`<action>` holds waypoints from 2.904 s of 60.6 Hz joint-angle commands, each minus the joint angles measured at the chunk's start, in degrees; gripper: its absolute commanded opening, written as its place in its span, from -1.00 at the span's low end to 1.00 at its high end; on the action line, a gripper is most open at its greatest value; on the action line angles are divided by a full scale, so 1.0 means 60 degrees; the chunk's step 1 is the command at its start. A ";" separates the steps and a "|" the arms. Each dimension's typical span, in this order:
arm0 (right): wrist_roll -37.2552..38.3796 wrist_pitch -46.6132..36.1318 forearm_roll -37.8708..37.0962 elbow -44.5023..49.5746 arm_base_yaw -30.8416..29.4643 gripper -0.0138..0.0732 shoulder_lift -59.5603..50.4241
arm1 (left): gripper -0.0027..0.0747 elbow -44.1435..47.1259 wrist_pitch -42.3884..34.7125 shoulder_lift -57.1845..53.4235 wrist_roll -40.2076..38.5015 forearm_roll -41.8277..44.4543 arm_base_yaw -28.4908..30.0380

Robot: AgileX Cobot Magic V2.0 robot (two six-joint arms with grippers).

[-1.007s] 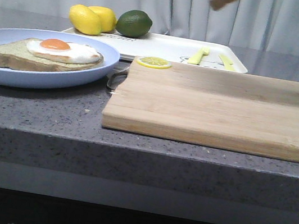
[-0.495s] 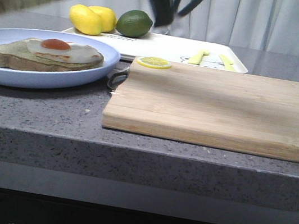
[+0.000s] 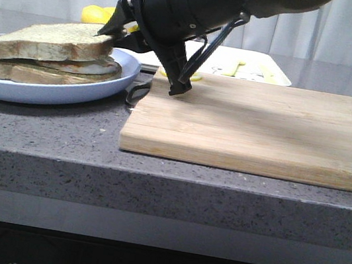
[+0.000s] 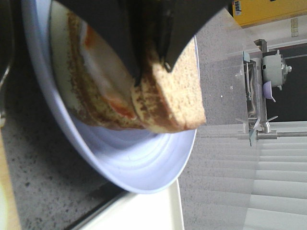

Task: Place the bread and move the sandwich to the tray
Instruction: 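Carry the bread over the egg slice and lower it on top, then release the bread and withdraw the right gripper, then reach the left gripper to the rim of the blue plate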

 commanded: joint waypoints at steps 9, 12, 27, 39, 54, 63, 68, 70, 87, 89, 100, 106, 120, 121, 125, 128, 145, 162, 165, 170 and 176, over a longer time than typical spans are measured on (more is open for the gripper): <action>-0.0184 0.0553 -0.0132 -0.0351 -0.0020 -0.83 -0.0518 | 0.66 -0.0337 -0.0734 0.0118 -0.0050 -0.0061 0.0058; -0.0184 0.0612 -0.0214 -0.0351 -0.0046 -0.78 -0.0518 | 0.66 -0.0337 -0.0734 0.0118 -0.0050 -0.0061 0.0058; -0.0184 0.0792 -0.0270 -0.0351 -0.0152 -0.09 -0.0518 | 0.66 -0.0337 -0.0734 0.0118 -0.0050 -0.0061 0.0058; -0.0184 0.1092 -0.0973 -0.0338 -0.0352 0.14 -0.0701 | 0.66 -0.0337 -0.0734 0.0118 -0.0050 -0.0061 0.0058; -0.0184 0.1312 -0.2599 0.0191 -0.0707 -0.01 -0.2178 | 0.66 -0.0337 -0.0734 0.0118 -0.0050 -0.0061 0.0058; -0.0184 0.1934 -0.5587 0.0454 -0.1162 -0.15 -0.3785 | 0.66 -0.0337 -0.0734 0.0118 -0.0050 -0.0061 0.0058; -0.0064 0.2873 -0.7190 0.0454 -0.1595 -0.34 -0.4485 | 0.66 -0.0337 -0.0734 0.0118 -0.0050 -0.0061 0.0058; 0.0081 0.3338 -0.7735 0.0454 -0.1819 -0.49 -0.4754 | 0.66 -0.0337 -0.0734 0.0118 -0.0050 -0.0061 0.0058; 0.3437 0.5737 -1.4051 0.0490 -0.4009 -0.80 -0.6660 | 0.66 -0.0337 -0.0734 0.0118 -0.0050 -0.0061 0.0058; 0.4047 0.5811 -1.4993 0.0557 -0.4283 -0.80 -0.6897 | 0.66 -0.0337 -0.0734 0.0118 -0.0050 -0.0061 0.0058; 0.5372 0.4927 -1.7404 0.1768 -0.5023 -0.80 -0.8469 | 0.66 -0.0337 -0.0734 0.0118 -0.0050 -0.0061 0.0058; 0.5372 0.3903 -1.7360 0.2961 -0.4909 -0.80 -0.9671 | 0.66 -0.0337 -0.0734 0.0118 -0.0050 -0.0061 0.0058; 0.5372 0.1778 -1.6683 0.6353 -0.4847 -0.80 -1.2511 | 0.66 -0.0337 -0.0734 0.0118 -0.0050 -0.0061 0.0058; 0.5372 0.1668 -1.6683 0.6558 -0.4847 -0.80 -1.2669 | 0.66 -0.0337 -0.0734 0.0118 -0.0050 -0.0061 0.0058; 0.5372 0.1085 -1.6683 0.7401 -0.4847 -0.80 -1.3340 | 0.66 -0.0337 -0.0734 0.0118 -0.0050 -0.0061 0.0058; 0.5372 0.0675 -1.6683 0.7943 -0.4847 -0.80 -1.3842 | 0.66 -0.0337 -0.0734 0.0118 -0.0050 -0.0061 0.0058; 0.5372 -0.1006 -1.6683 0.8879 -0.4822 -0.80 -1.4506 | 0.66 -0.0363 -0.1179 0.0208 -0.0050 -0.0080 0.0058; 0.5382 -0.0856 -1.6036 0.8879 -0.4793 -0.80 -1.4506 | 0.66 -0.2910 0.1497 0.3111 -0.0050 -0.0099 0.0058; 0.5382 -0.0832 -1.5980 0.8879 -0.4793 -0.80 -1.4506 | 0.66 -0.3417 0.1907 0.3930 -0.0050 -0.0099 0.0058; 0.5382 -0.0829 -1.5969 0.8879 -0.4793 -0.80 -1.4506 | 0.66 -0.4232 0.2533 0.5079 -0.0050 -0.0115 0.0058; 0.5382 -0.0829 -1.5969 0.8879 -0.4793 -0.80 -1.4506 | 0.66 -0.5123 0.3143 0.6298 -0.0050 -0.0115 0.0058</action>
